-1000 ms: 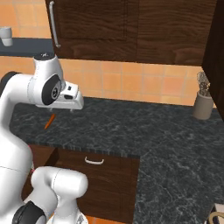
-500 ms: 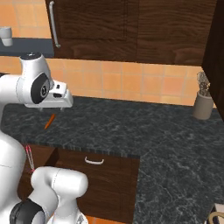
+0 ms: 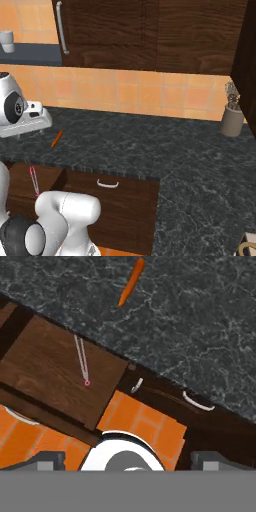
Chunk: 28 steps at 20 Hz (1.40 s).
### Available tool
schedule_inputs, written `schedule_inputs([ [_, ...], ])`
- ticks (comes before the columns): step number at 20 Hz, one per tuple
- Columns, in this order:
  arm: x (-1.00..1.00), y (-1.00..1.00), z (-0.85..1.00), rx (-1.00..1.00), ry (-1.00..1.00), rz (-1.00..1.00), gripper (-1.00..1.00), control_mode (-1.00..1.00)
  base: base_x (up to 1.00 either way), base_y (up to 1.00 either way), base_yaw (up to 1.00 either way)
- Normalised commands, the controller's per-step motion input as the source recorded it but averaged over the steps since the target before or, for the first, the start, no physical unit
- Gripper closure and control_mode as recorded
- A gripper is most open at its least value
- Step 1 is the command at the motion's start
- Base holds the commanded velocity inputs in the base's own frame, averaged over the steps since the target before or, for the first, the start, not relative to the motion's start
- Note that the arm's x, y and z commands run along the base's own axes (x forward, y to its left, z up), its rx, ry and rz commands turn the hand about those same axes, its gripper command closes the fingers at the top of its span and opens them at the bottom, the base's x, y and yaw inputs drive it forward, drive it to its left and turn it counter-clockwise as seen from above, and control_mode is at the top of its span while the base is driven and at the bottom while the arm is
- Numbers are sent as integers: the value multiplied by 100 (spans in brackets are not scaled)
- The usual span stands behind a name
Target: Pick the tongs from the drawer and place it on the counter.
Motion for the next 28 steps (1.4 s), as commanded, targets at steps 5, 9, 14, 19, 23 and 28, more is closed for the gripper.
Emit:
schedule_inputs([
  [5,-56,100,-98,-26,12,50,-100,-100,0,0,0],
  [9,-17,100,-100,-30,21,39,-100,-100,0,0,0],
  [14,67,93,-100,-3,38,22,-100,-100,0,0,0],
  [19,11,70,-97,-11,37,23,-100,-100,0,0,0],
  [23,-26,52,-43,-14,15,18,-100,-100,0,0,0],
  [28,-8,14,-33,-9,3,10,-100,-100,0,0,0],
])
